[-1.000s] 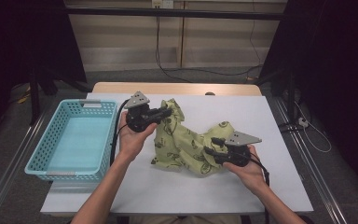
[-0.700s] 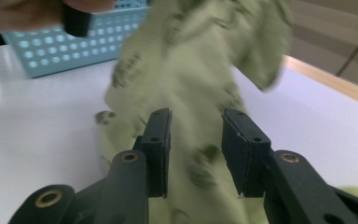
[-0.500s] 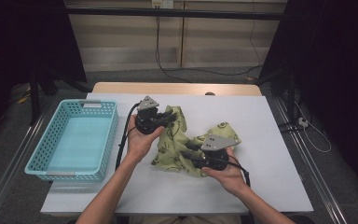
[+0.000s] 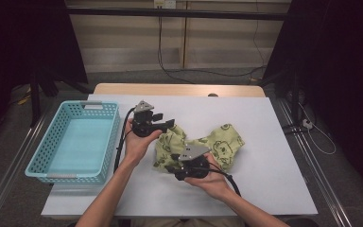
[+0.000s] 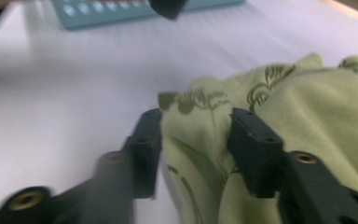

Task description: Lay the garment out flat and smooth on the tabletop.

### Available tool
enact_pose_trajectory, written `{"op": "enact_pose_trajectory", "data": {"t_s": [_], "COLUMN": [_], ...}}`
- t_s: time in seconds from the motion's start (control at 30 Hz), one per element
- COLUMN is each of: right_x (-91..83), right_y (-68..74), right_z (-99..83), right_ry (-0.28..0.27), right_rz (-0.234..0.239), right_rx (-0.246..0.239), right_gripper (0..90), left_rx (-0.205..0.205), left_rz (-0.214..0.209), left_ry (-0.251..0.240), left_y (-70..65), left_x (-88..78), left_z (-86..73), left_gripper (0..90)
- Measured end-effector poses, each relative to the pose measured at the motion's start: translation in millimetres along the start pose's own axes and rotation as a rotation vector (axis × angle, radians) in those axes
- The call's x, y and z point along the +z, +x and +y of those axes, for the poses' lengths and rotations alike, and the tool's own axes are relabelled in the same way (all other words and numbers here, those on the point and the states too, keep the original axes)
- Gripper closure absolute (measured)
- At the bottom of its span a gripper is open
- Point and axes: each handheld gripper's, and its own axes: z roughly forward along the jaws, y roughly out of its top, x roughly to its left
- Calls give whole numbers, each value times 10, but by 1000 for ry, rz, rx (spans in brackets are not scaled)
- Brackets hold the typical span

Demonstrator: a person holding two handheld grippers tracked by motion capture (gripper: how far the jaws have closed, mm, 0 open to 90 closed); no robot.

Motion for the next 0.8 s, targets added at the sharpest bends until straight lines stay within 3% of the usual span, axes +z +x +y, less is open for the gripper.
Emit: {"op": "enact_pose_trajectory", "data": {"t_s": [0.07,0.13,0.23,0.27,0.3,0.33,0.37,0.4,0.47,0.53,0.57,0.6,0.63,0.73,0.8], "right_x": [36,70,111,127,143,158,165,163,142,116,96,79,62,-15,-99], "right_y": [0,-26,-33,-28,-16,-7,-18,-32,-42,-101,-114,-120,-120,-160,-212], "right_z": [-24,-45,-75,-84,-93,-108,-118,-122,-125,-126,-117,-110,-103,-60,-22], "right_ry": [24,49,78,90,102,112,102,97,95,80,74,69,57,16,-22], "right_rz": [-39,-40,-52,-60,-74,-81,-79,-75,-119,-109,-103,-97,-96,-85,-82], "right_rx": [-7,-13,-39,-58,-74,-88,-87,-76,-71,-43,-21,-11,-2,7,38], "right_gripper": [408,375,371,373,381,378,385,417,614,701,734,759,769,782,785], "left_rx": [14,15,21,58,22,22,57,16,16,16,57,18,8,-4,-10], "left_rz": [5,6,9,12,12,15,15,14,18,19,21,19,22,18,28], "left_ry": [3,2,2,33,7,7,29,1,-3,-7,19,-14,-12,-22,-32], "left_y": [-12,-25,-23,1,-21,-18,10,-16,-18,-14,19,1,4,29,41], "left_x": [3,16,26,11,26,23,1,11,-7,-20,-41,-30,-36,-46,-61], "left_z": [-3,-5,-7,-4,-10,-11,-8,-13,-10,-6,4,0,-1,0,4], "left_gripper": [312,281,252,247,241,235,228,226,221,216,215,212,209,204,202]}}
